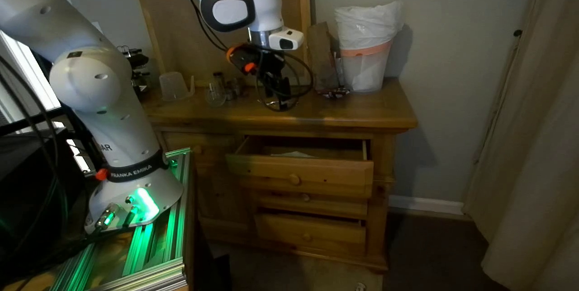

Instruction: Open the top drawer and put the folk inside then close the drawer

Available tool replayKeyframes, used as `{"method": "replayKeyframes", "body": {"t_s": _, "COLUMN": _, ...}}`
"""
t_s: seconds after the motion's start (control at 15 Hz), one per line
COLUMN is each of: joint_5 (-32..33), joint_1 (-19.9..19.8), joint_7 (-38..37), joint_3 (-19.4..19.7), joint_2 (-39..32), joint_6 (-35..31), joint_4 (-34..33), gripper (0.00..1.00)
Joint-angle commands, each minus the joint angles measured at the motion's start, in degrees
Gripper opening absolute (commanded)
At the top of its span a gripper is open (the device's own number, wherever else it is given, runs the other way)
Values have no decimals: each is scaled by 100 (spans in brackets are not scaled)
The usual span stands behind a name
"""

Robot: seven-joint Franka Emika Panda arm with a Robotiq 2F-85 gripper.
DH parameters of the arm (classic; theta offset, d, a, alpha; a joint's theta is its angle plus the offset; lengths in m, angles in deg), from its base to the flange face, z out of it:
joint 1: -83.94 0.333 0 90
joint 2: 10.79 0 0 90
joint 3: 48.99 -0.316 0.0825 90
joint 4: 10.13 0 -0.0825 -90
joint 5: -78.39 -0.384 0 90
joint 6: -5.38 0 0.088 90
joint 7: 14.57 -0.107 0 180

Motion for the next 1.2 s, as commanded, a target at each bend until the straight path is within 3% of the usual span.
{"method": "replayKeyframes", "body": {"t_s": 0.0, "joint_5": -52, "joint_1": -94, "joint_7": 36, "joint_3": -99, "joint_2": -75, "joint_6": -4, "joint_4": -22, "gripper": 100}}
{"method": "replayKeyframes", "body": {"t_s": 0.27, "joint_5": -54, "joint_1": -91, "joint_7": 37, "joint_3": -102, "joint_2": -106, "joint_6": -6, "joint_4": -62, "gripper": 100}}
{"method": "replayKeyframes", "body": {"t_s": 0.73, "joint_5": -247, "joint_1": -112, "joint_7": -792, "joint_3": -376, "joint_2": -1772, "joint_6": -2226, "joint_4": -55, "gripper": 100}}
{"method": "replayKeyframes", "body": {"t_s": 0.93, "joint_5": -373, "joint_1": -189, "joint_7": -1118, "joint_3": -494, "joint_2": -2455, "joint_6": -2791, "joint_4": -54, "gripper": 100}}
{"method": "replayKeyframes", "body": {"t_s": 1.07, "joint_5": -888, "joint_1": -262, "joint_7": -975, "joint_3": -644, "joint_2": -2769, "joint_6": -2878, "joint_4": -59, "gripper": 100}}
{"method": "replayKeyframes", "body": {"t_s": 1.13, "joint_5": -1441, "joint_1": -143, "joint_7": -691, "joint_3": -623, "joint_2": -2903, "joint_6": -2840, "joint_4": -107, "gripper": 100}}
